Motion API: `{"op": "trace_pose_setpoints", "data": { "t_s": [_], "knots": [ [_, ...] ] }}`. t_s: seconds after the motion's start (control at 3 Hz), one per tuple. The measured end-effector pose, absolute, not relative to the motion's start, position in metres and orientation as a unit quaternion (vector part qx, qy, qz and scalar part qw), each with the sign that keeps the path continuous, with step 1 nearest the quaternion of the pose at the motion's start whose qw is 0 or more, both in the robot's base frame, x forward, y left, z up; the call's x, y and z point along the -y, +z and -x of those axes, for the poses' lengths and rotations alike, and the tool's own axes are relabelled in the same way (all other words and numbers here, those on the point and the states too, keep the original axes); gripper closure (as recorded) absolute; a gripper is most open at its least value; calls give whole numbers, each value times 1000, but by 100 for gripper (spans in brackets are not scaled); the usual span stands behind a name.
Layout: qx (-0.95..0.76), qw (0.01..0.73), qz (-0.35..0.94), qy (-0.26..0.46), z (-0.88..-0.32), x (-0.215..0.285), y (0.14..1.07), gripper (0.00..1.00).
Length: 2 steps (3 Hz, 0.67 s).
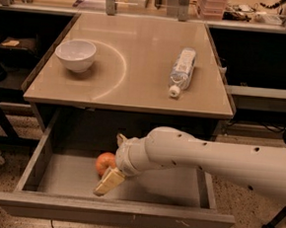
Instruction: Pick orange from top drawer and place on counter
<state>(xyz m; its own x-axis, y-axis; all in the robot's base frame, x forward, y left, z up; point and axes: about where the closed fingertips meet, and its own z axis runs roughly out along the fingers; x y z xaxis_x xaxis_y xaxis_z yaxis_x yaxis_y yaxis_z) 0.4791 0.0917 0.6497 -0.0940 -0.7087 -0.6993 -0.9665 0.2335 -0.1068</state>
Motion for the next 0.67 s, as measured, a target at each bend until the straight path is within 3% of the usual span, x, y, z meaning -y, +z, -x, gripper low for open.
{"op": "trace_pose_setpoints", "data": {
  "t_s": [0.67],
  "knots": [
    [-707, 325, 596, 199, -479, -105, 636, 0]
  ]
}}
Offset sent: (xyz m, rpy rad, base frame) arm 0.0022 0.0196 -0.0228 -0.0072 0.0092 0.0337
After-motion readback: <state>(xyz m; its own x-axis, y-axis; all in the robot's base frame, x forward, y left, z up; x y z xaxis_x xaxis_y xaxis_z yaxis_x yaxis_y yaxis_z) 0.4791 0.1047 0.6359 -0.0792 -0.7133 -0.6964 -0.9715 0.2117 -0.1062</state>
